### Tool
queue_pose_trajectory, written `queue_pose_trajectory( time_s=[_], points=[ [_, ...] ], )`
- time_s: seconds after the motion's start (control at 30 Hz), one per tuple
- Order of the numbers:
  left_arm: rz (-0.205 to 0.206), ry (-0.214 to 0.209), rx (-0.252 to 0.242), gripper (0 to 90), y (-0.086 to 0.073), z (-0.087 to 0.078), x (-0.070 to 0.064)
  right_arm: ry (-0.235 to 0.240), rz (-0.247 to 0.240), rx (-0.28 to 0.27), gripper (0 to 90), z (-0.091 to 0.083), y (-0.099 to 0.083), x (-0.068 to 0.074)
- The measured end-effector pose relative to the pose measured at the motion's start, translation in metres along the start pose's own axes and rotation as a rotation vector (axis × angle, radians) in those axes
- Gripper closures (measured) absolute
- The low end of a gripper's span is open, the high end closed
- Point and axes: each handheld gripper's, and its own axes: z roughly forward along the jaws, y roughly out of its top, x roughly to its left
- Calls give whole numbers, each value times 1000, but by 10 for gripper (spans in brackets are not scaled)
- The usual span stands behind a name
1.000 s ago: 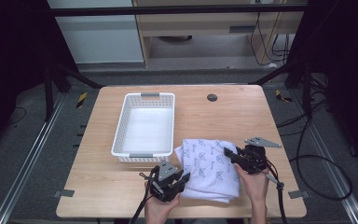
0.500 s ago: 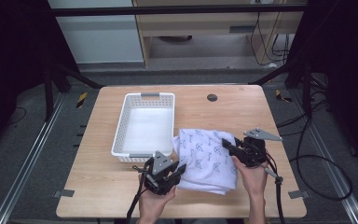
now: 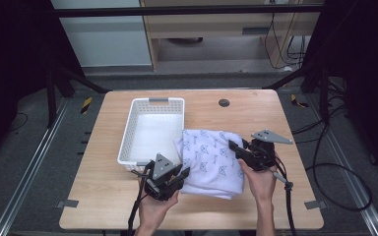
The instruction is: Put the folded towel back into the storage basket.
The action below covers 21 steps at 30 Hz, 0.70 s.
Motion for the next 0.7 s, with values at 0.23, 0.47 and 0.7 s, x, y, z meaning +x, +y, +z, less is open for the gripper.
queue_pose_trajectory(
  time_s=[0.23,0.47,0.7],
  points=[
    [16,15,-14,752,8,-11,10,3,-18,-24,648,4,13,13],
    [-5,12,-23,753,14,-18,21,-5,-27,-32,648,10,23,23],
    [-13,4,-33,752,21,-26,30,10,-26,-47,647,12,33,29]
  ],
)
